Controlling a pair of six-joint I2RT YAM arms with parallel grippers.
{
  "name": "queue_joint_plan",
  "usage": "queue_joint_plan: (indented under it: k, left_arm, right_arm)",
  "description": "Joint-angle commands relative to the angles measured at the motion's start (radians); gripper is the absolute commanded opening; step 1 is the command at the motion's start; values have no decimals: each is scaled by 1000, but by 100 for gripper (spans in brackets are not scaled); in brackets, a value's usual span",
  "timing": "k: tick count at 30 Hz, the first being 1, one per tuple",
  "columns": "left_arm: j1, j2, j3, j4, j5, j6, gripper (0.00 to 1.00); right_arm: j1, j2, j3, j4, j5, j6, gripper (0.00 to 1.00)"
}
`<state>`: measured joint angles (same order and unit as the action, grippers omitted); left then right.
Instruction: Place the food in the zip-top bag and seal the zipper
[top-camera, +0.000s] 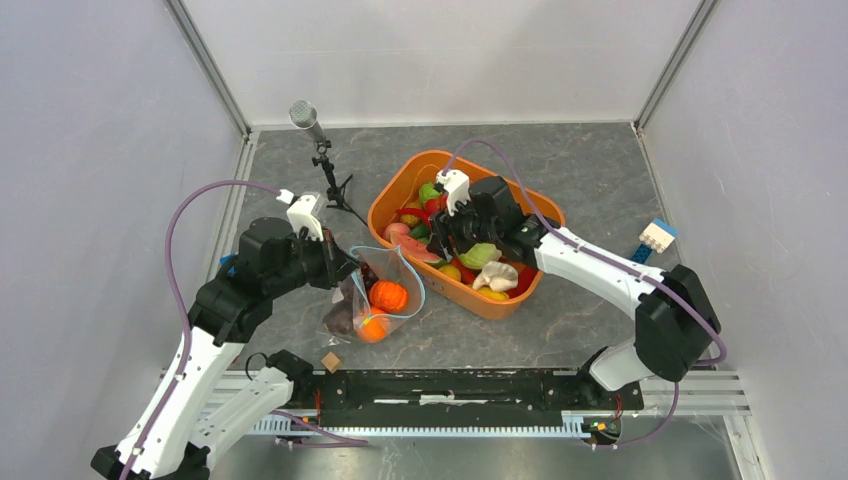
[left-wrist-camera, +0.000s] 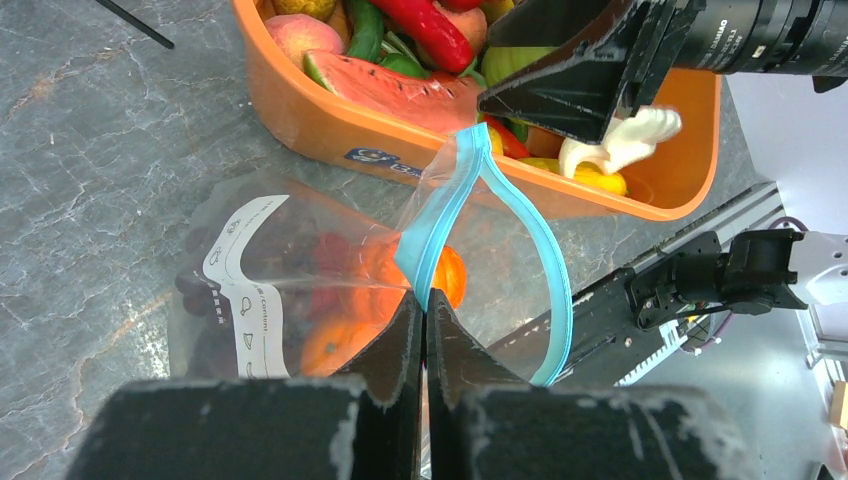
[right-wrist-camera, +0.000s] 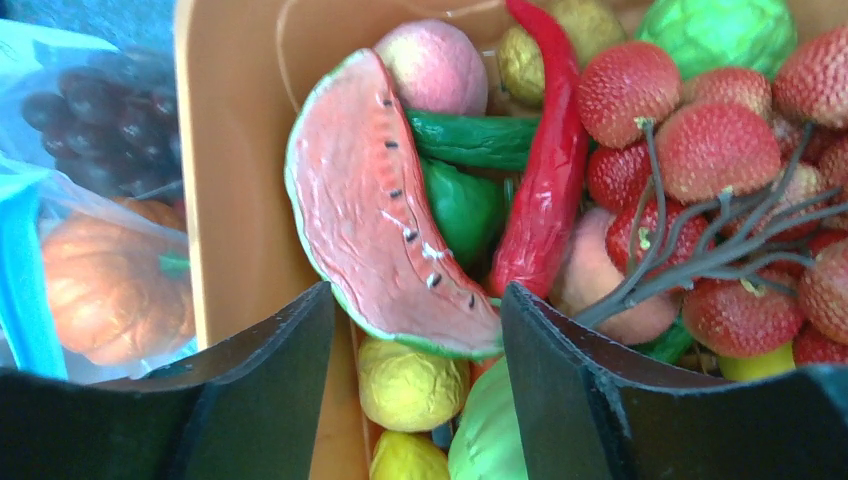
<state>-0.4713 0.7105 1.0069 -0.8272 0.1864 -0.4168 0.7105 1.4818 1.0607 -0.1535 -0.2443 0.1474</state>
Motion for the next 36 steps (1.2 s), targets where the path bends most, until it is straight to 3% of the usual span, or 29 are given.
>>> queue_joint_plan:
  k: [1, 6, 11, 14, 19, 25, 36]
  left_arm:
    - [3, 0, 9, 59, 19, -34, 2]
    - [3, 1, 4, 60, 17, -33, 2]
    - [3, 0, 3, 60, 13, -28, 2]
    - [3, 2, 1, 60, 12, -24, 2]
    - [3, 14, 3, 60, 17, -11, 2]
    - [3, 4, -8, 63, 12, -10, 2]
    - [3, 4, -17, 68, 13, -4, 2]
  right_arm:
    - [1, -35, 56, -43, 53, -44, 70]
    - [1, -172, 41, -57, 77, -51, 77]
    - [-1, -314, -11, -180, 303, -54, 87]
    - [-34, -369, -67, -275, 361, -81, 91]
    - [-156, -377, -86, -427, 164, -195, 89]
    - [-155, -307, -42, -573, 96, -294, 84]
    - [-148, -149, -80, -617, 45, -366, 78]
